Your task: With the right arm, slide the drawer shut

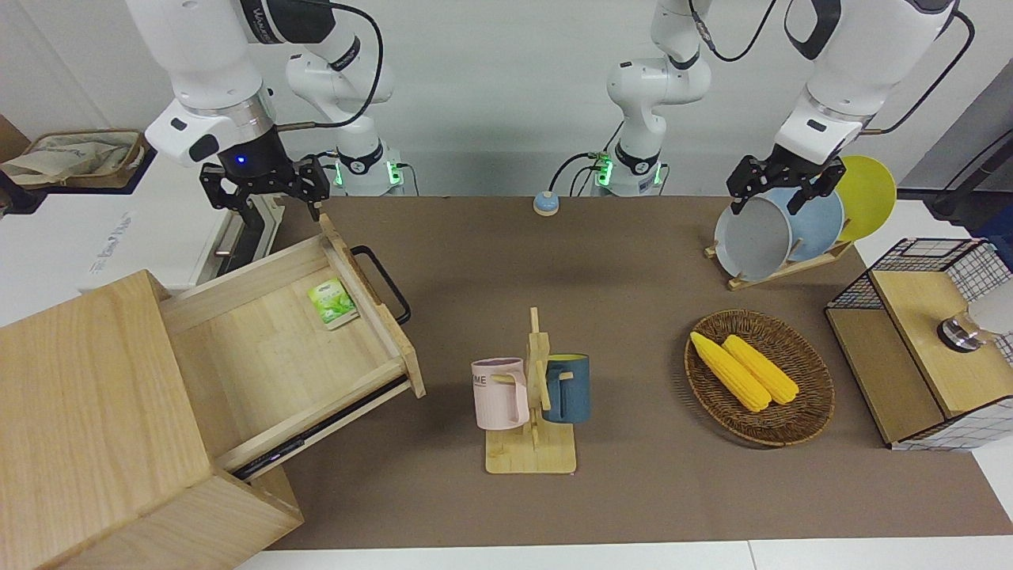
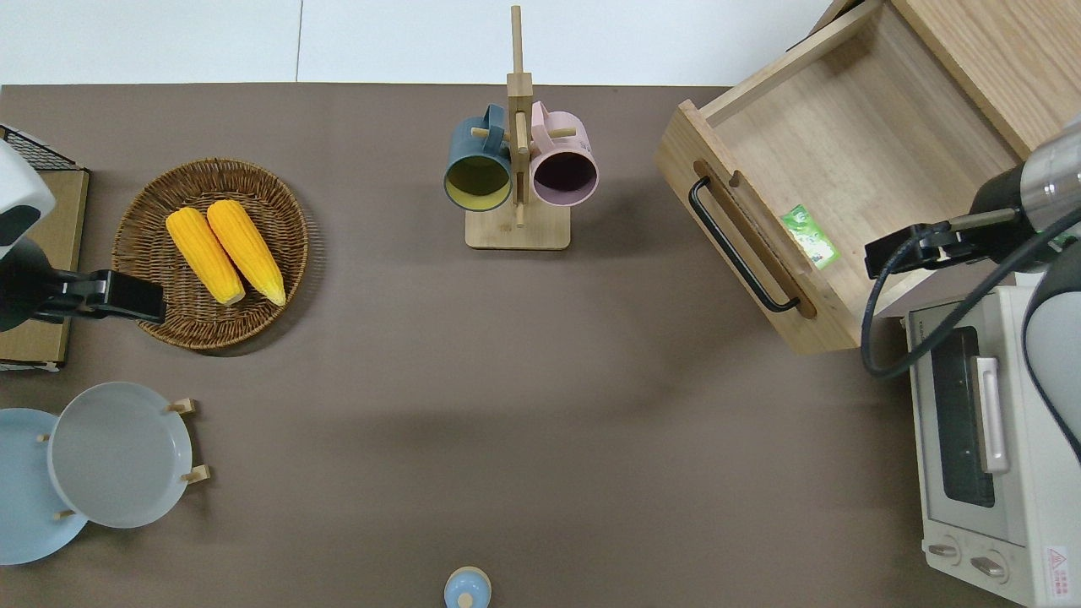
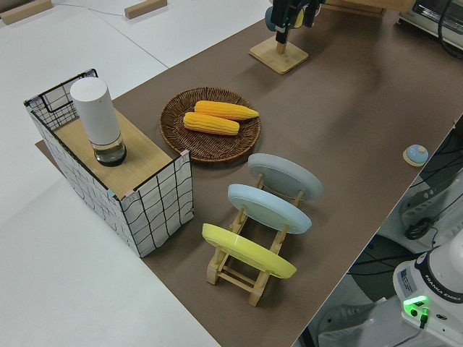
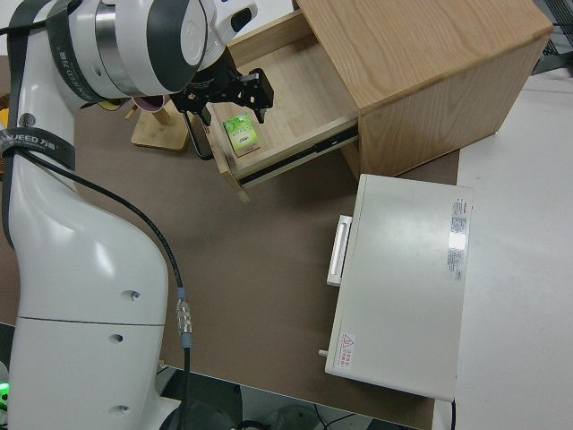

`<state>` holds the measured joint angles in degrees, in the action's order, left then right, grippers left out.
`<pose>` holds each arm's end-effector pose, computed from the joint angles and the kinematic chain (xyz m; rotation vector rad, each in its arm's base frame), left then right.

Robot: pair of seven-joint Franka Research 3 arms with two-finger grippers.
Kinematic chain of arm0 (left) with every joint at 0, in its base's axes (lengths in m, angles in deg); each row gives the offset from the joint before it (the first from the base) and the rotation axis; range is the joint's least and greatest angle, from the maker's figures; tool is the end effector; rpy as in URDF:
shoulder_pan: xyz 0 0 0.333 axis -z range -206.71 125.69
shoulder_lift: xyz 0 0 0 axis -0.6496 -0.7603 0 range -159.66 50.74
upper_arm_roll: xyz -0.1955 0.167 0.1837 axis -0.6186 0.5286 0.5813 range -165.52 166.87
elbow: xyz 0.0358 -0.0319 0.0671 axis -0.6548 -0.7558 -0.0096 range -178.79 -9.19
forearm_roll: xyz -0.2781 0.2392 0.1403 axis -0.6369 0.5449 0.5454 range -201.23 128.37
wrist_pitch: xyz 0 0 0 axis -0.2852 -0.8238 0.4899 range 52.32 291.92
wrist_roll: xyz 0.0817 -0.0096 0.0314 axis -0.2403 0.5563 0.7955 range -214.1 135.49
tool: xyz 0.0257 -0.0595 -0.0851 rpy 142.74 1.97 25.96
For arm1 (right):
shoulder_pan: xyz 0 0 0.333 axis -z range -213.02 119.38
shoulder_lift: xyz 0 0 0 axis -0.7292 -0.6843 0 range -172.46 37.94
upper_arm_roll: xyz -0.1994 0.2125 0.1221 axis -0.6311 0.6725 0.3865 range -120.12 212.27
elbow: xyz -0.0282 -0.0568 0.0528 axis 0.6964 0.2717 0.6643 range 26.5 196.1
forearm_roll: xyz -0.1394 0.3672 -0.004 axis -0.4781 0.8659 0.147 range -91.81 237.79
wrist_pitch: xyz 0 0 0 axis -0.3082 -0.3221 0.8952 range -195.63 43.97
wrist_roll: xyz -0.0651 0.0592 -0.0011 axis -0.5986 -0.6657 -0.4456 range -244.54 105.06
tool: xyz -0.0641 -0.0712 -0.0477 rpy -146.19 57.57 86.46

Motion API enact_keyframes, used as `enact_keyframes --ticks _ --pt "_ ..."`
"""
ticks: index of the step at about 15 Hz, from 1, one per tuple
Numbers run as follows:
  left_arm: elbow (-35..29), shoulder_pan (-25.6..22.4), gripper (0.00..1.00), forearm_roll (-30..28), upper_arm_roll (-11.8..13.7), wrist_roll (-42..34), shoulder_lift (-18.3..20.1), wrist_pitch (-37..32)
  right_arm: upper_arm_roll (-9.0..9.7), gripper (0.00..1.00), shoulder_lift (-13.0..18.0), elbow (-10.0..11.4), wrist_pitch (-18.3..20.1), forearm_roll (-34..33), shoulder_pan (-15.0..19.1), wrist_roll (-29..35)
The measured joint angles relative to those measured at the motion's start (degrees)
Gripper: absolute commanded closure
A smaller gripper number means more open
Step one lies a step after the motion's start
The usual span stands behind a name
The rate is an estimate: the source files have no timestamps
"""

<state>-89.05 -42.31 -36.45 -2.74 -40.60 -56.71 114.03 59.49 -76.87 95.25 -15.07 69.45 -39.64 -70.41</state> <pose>0.5612 -0.0152 0.6261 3.1373 -0.0797 -0.0520 0.5933 0.0439 0.6401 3.1136 0.1738 -0.0141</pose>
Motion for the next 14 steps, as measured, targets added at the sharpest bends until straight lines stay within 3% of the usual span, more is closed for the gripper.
enact_keyframes --ticks 4,5,7,8,9,14 --pt "0.0 0.0 0.01 0.0 0.0 0.0 0.0 0.0 0.14 0.021 0.0 0.0 0.0 0.0 0.0 0.0" --pt "0.0 0.0 0.01 0.0 0.0 0.0 0.0 0.0 0.19 0.088 0.0 0.0 0.0 0.0 0.0 0.0" --pt "0.0 0.0 0.01 0.0 0.0 0.0 0.0 0.0 0.21 0.517 0.0 0.0 0.0 0.0 0.0 0.0" --pt "0.0 0.0 0.01 0.0 0.0 0.0 0.0 0.0 0.21 0.807 0.0 0.0 0.0 0.0 0.0 0.0" --pt "0.0 0.0 0.01 0.0 0.0 0.0 0.0 0.0 0.22 0.990 0.0 0.0 0.0 0.0 0.0 -0.1" --pt "0.0 0.0 0.01 0.0 0.0 0.0 0.0 0.0 0.22 1.000 0.0 0.0 0.0 0.0 0.0 -0.1"
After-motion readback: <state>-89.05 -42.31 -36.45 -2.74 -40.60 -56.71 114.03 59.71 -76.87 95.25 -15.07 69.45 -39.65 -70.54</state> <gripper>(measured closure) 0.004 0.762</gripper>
